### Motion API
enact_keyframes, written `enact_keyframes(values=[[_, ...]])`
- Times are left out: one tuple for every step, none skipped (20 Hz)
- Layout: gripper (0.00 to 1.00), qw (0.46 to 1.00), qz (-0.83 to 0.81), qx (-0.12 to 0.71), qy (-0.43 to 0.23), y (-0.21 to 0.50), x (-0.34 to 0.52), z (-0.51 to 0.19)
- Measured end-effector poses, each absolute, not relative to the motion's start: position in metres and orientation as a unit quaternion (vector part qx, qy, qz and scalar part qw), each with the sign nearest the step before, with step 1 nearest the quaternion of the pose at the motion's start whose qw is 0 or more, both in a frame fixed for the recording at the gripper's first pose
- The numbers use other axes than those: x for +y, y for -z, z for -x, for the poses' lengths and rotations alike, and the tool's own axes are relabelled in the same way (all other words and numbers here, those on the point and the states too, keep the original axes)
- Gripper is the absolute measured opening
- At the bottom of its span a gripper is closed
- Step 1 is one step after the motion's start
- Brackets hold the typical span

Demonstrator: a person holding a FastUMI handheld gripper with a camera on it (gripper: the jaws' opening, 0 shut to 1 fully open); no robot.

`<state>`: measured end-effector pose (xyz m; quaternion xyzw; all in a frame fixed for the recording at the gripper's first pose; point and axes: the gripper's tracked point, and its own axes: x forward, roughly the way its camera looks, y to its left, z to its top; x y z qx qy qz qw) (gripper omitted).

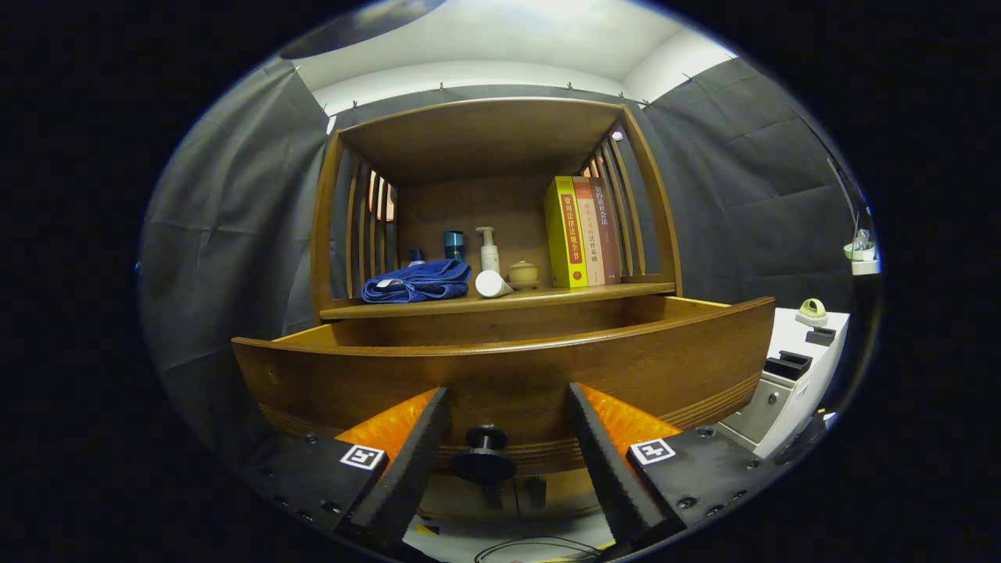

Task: Pull open the drawer, take out the items inside it, and place them on the countertop above the cabinet.

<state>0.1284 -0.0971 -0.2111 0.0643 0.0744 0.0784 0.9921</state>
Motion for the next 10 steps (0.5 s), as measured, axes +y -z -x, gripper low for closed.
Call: enact_keyframes(values=[[0.99,0.992,-0.063,0.075,-0.08,0.212,-0.097,-0.131],[0.99,0.992,-0.062,0.075,-0.081,0.213,-0.097,-0.135],[0.99,0.992,-0.062,0.077,-0.082,0.215,-0.094,-0.143],[0.99,0.991,-0.064,0.078,-0.083,0.215,-0.094,-0.148],[0.98,0.991,-0.064,0.085,-0.083,0.216,-0.093,-0.153],[0.98,0.99,-0.065,0.089,-0.082,0.217,-0.092,-0.158],[0.98,0.989,-0.065,0.105,-0.082,0.223,-0.091,-0.163],[0.98,0.989,-0.068,0.104,-0.083,0.224,-0.09,-0.168],[0.98,0.989,-0.067,0.107,-0.082,0.226,-0.089,-0.175],[0.99,0.988,-0.068,0.114,-0.084,0.228,-0.087,-0.178]])
